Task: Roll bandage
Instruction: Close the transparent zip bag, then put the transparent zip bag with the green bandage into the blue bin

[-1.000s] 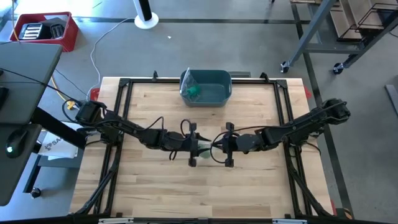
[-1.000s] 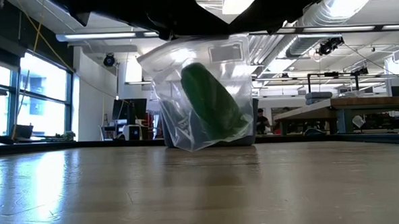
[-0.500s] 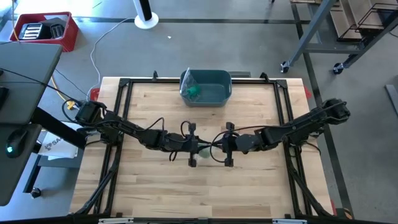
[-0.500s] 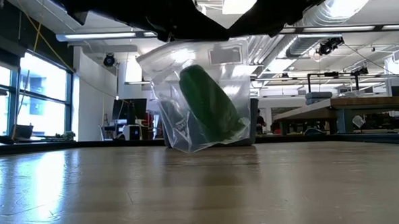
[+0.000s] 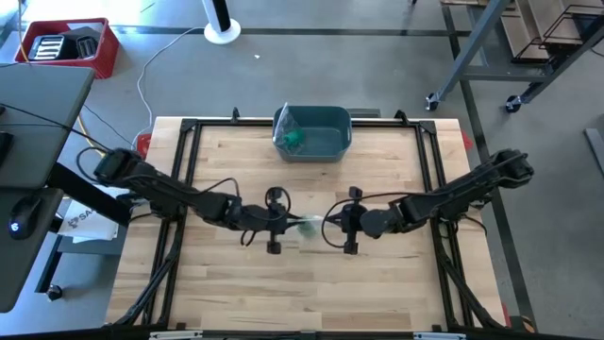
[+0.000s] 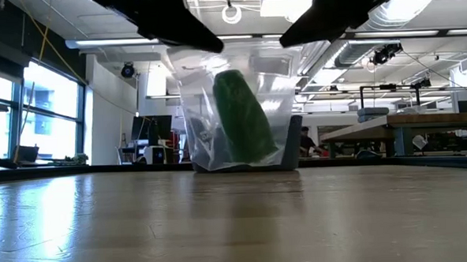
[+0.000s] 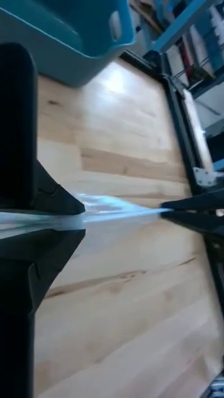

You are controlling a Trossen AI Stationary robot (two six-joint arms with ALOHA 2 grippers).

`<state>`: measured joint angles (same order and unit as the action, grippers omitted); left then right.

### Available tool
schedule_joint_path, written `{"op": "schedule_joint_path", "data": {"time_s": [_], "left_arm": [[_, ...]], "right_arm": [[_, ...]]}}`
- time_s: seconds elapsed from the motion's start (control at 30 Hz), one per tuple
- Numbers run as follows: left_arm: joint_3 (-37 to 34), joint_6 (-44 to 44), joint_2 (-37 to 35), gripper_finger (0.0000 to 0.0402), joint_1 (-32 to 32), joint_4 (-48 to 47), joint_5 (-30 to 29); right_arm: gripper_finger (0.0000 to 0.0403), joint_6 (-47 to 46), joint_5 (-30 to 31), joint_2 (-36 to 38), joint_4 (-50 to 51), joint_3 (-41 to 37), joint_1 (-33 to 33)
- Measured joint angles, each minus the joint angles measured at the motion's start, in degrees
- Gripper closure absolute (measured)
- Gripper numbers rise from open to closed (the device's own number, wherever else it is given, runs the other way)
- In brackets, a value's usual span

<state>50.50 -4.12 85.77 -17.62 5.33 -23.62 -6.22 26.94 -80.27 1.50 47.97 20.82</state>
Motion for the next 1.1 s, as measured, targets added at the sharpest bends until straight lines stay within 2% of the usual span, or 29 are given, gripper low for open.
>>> {"op": "schedule_joint_path", "data": {"time_s": [0.27,0.43,0.6,0.77,0.87,0.97,1.1], "left_arm": [[-0.07,2.45,-4.62,0.0364,-1.61,-10.56,-0.04],[-0.09,2.47,-5.4,0.0358,-2.06,-11.9,0.51],[-0.11,2.03,-5.58,0.0309,-1.83,-11.77,0.59],[-0.11,0.56,-5.52,0.024,-0.67,-4.3,0.45],[-0.07,-2.27,-3.7,0.0215,-0.17,3.06,0.54],[-0.08,-5.13,-0.39,0.0215,0.58,8.65,0.43],[-0.09,-4.88,3.57,0.0253,1.68,11.96,0.81]], "right_arm": [[0.0403,0.2,2.17,2.84,0.85,-0.02,0.76],[0.0403,0.21,2.59,3.93,0.75,-0.02,1.01],[0.0403,0.04,2.08,3.93,0.65,-0.04,0.98],[0.0403,0.04,1.95,3.91,0.5,-0.04,0.95],[0.0403,0.04,1.92,3.89,0.39,-0.04,0.94],[0.0403,0.17,1.9,3.89,-0.37,-0.04,0.94],[0.0403,0.2,1.88,3.88,-0.48,-0.04,0.94]]}}
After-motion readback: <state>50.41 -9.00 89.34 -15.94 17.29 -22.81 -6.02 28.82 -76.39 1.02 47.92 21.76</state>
